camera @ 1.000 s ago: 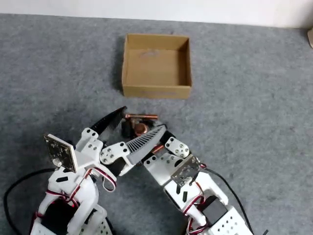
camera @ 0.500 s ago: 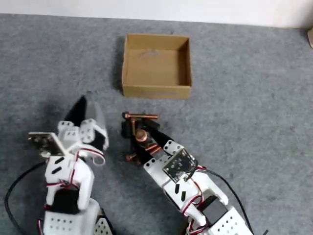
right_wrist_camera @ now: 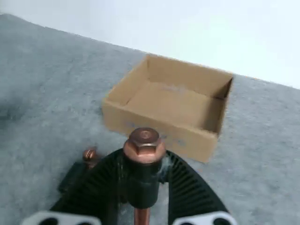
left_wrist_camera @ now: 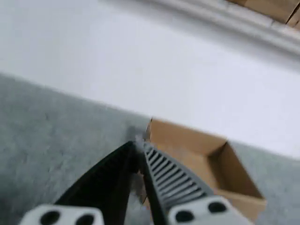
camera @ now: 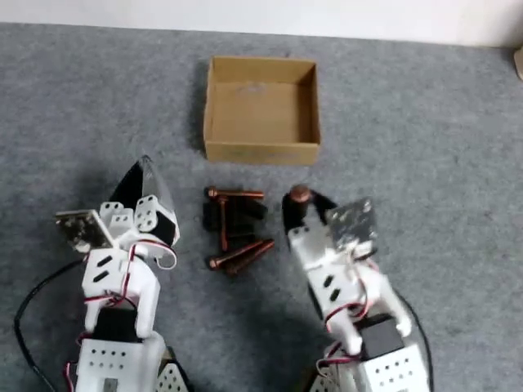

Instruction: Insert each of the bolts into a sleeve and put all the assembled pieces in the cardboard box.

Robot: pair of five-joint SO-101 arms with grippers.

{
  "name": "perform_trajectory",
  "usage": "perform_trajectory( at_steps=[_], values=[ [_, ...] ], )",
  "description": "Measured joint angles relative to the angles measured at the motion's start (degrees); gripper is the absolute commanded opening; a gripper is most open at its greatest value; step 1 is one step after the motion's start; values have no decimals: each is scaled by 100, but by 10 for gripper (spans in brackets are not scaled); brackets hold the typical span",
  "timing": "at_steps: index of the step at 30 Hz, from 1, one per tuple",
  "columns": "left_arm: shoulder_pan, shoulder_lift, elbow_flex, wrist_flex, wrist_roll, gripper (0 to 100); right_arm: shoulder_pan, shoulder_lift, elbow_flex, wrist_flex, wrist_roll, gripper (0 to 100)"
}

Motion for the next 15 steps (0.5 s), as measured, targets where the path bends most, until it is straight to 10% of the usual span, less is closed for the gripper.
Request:
perform_trajectory(
  at_steps=[15],
  values=[
    [-9,3965,-1662,0,0,7,229,8615,-8897,2347,-18,4]
  ],
)
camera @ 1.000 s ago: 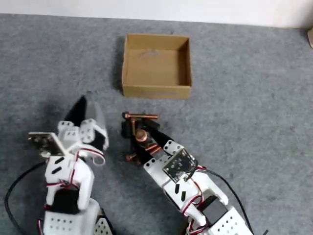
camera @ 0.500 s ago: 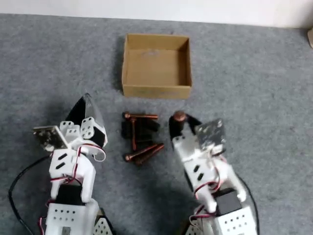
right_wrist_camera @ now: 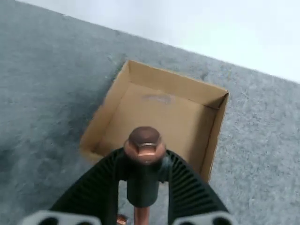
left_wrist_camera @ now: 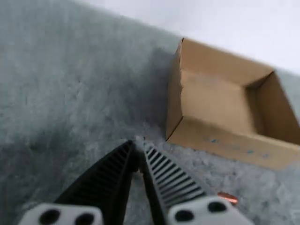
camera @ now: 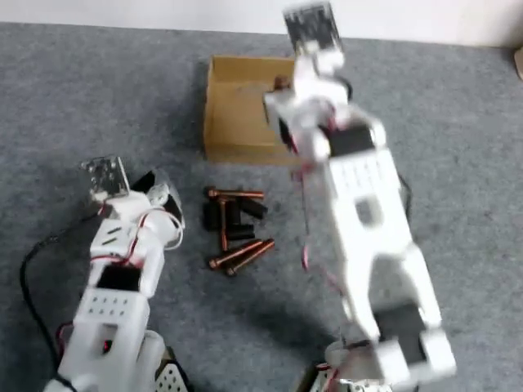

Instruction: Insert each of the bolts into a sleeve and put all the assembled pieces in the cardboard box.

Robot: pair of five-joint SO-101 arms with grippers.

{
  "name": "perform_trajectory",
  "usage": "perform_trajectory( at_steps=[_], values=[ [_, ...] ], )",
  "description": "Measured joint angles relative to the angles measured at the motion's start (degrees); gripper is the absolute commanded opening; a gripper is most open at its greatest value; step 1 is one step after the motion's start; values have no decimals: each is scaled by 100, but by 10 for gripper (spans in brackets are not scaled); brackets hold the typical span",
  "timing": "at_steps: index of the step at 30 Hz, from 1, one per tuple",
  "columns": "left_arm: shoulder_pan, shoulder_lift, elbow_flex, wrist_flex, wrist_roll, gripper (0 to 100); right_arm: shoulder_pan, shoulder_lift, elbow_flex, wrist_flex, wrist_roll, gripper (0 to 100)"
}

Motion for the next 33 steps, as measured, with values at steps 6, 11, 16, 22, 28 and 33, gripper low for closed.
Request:
perform_trajectory(
  at_steps=[6,11,16,22,28,33],
  values=[
    [-193,466,-237,0,0,7,202,2576,-3490,1732,-18,4],
    [-193,492,-246,0,0,7,176,4149,-5512,2954,-18,4],
    [-193,492,-246,0,0,7,193,5433,-7015,3886,-18,4],
    [-193,492,-246,0,0,7,193,6198,-7947,4123,-18,4],
    [-193,492,-246,0,0,7,185,6215,-8026,4123,-18,5],
    [-193,492,-246,0,0,7,237,6215,-8026,4105,-18,5]
  ],
)
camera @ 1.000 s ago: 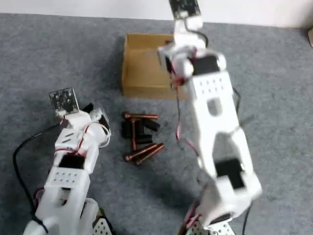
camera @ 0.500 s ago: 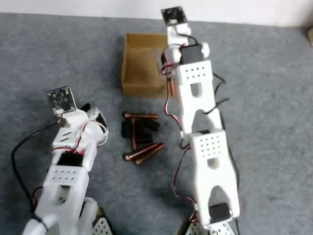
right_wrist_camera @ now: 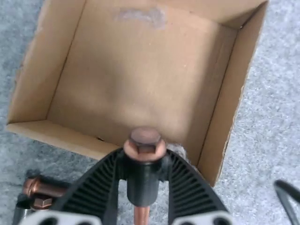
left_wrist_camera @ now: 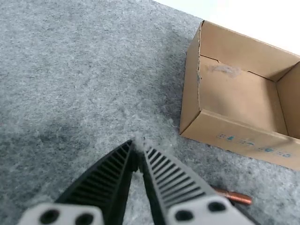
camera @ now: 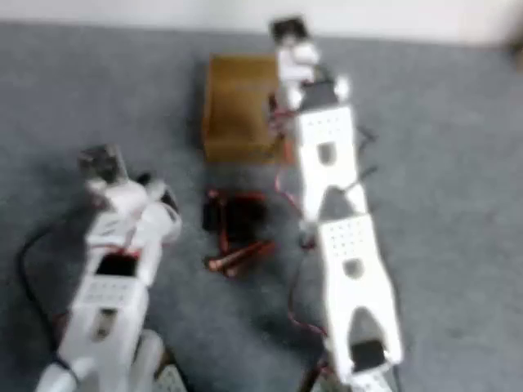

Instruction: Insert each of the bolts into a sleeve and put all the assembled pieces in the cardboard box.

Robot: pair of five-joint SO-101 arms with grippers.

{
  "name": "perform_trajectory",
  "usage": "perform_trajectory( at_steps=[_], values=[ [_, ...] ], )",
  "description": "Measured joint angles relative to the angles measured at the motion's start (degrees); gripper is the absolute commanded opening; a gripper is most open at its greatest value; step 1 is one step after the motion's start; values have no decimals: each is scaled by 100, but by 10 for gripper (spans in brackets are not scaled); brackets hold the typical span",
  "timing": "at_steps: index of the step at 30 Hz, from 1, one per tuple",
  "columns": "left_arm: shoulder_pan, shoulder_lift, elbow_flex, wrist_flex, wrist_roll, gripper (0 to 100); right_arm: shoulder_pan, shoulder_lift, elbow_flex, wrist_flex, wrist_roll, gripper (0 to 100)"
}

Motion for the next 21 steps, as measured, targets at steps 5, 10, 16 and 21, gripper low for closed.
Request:
perform_trajectory(
  at_steps=[5,10,16,21],
  values=[
    [0,0,0,0,0,7,475,0,0,-800,-404,5],
    [0,0,0,0,0,7,677,9,642,-1565,88,5],
    [0,0,0,0,0,7,686,185,1275,-2057,141,5],
    [0,0,0,0,0,7,642,185,1266,-2224,114,6]
  ],
)
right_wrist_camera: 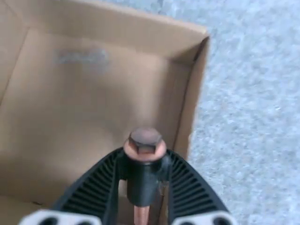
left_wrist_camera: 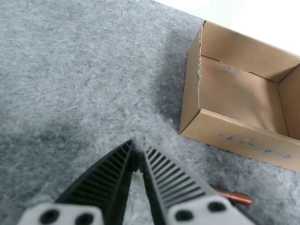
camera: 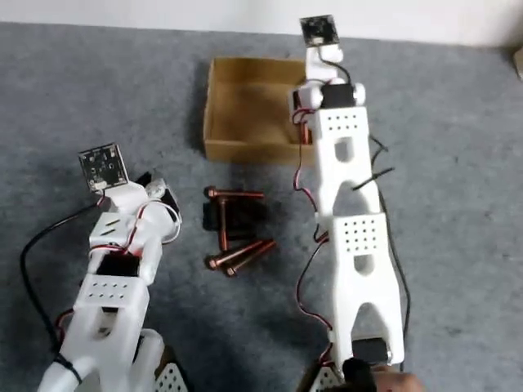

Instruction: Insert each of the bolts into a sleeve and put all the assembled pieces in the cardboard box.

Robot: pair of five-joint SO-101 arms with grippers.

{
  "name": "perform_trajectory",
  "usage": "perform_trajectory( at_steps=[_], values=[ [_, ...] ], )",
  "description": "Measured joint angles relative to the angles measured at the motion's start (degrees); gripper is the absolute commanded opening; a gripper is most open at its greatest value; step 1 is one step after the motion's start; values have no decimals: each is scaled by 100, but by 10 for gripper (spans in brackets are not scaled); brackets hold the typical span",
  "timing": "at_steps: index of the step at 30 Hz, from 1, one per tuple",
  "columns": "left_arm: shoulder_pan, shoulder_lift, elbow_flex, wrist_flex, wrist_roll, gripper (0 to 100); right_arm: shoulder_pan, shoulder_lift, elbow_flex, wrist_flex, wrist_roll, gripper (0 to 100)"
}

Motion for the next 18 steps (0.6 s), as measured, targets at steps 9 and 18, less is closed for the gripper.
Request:
perform_trajectory(
  at_steps=[9,18],
  values=[
    [0,0,0,0,0,7,0,-18,-9,281,0,268],
    [0,18,0,0,0,7,9,-9,-132,431,0,301]
  ],
)
